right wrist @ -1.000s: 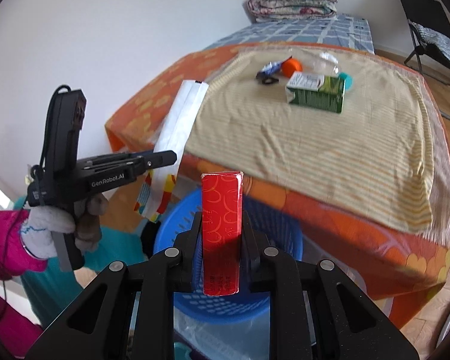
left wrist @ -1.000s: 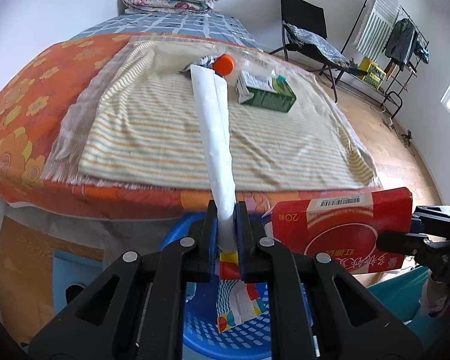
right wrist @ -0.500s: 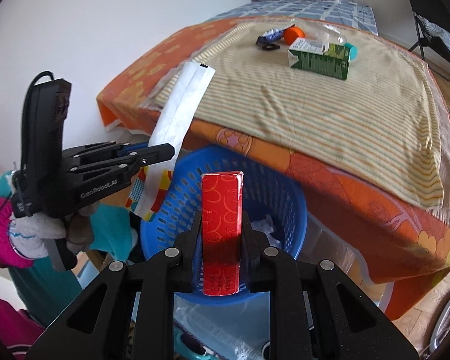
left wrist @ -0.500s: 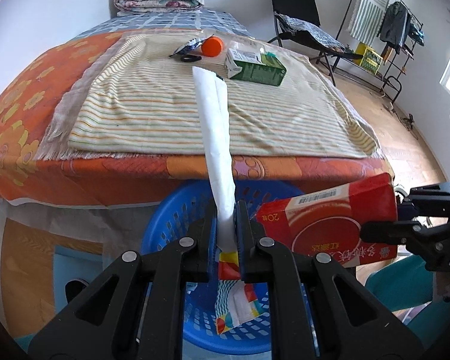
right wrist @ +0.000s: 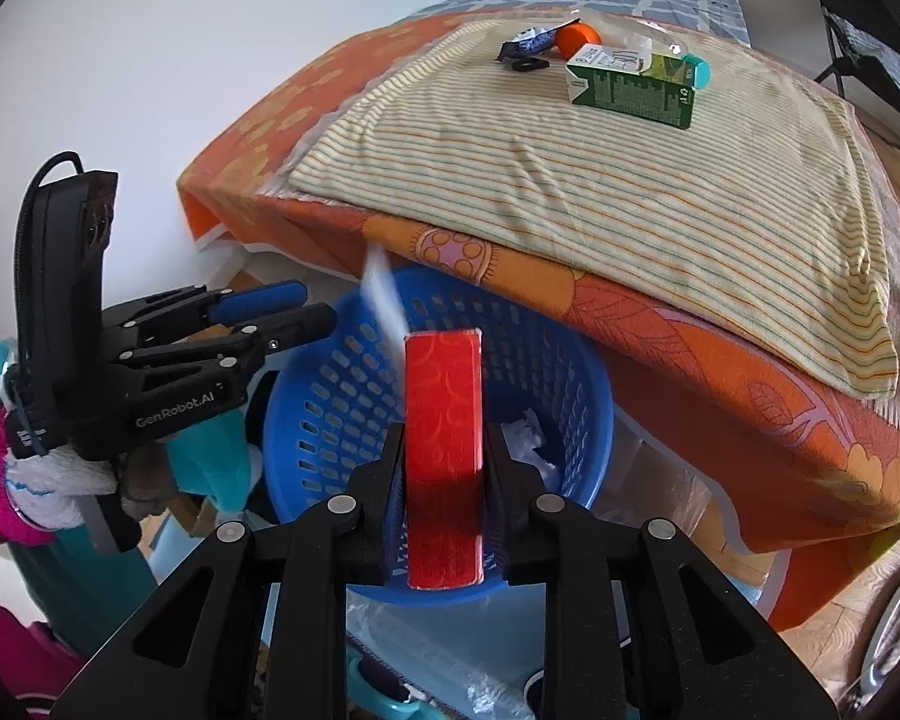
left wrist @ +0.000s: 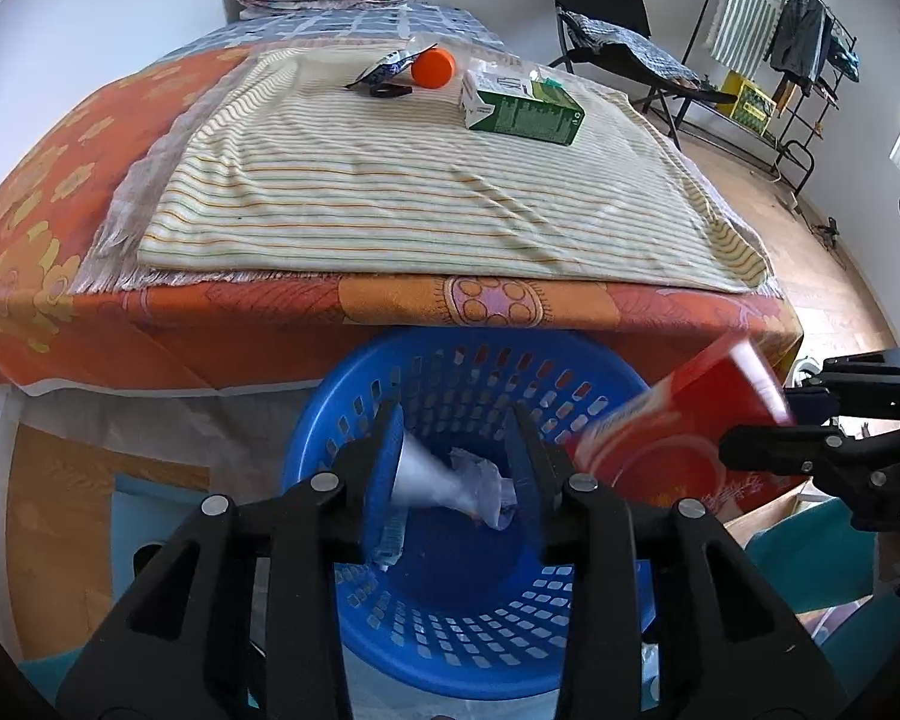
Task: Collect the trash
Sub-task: 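Open both tools to drop the tube and box into the basket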
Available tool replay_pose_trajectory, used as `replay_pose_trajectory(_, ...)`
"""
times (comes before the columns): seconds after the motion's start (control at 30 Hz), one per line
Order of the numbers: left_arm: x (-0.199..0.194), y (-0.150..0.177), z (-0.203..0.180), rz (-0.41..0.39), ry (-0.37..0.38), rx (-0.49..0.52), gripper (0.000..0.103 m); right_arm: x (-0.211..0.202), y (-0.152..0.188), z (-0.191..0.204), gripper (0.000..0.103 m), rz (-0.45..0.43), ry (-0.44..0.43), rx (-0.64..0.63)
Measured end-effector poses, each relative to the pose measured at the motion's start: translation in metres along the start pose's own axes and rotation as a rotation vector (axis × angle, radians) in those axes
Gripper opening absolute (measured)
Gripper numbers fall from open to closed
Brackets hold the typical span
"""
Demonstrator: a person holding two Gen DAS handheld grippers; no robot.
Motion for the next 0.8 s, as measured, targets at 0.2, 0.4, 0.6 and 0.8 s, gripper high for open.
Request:
replay_pose_trajectory(0.2,0.001,0.0,0.001,0.002,-0.008,-0.002,0.044,0.001,-0.002,-0.002,0.056,0.001,0.007,0.015)
replay_pose_trajectory(0.4,0.002,0.0,0.003,0.009,-0.009,-0.014,0.051,0.0,-0.004,-0.008,0.057,-0.004,0.015,0.042)
replay_pose_trajectory(0.6,-0.001,-0.005,0.003,0.005,-0.003,-0.024,0.064,-0.005,-0.009,-0.011,0.061,-0.026,0.012,0.056)
replay_pose_trajectory(0.8,-0.004,-0.018,0.003,0.011,0.02,-0.043,0.065,-0.015,-0.019,-0.012,0.063,-0.07,0.032,0.062)
Point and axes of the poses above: each gripper's, at about its wrist camera, not at the fingertips, and x roughly the way its jaws point, z to its left, y to its underside, the point moved 7 cm from there along x, roughly the way its jaws point, and after that the axes turned 9 degrees about z, right-handed, at the moved point
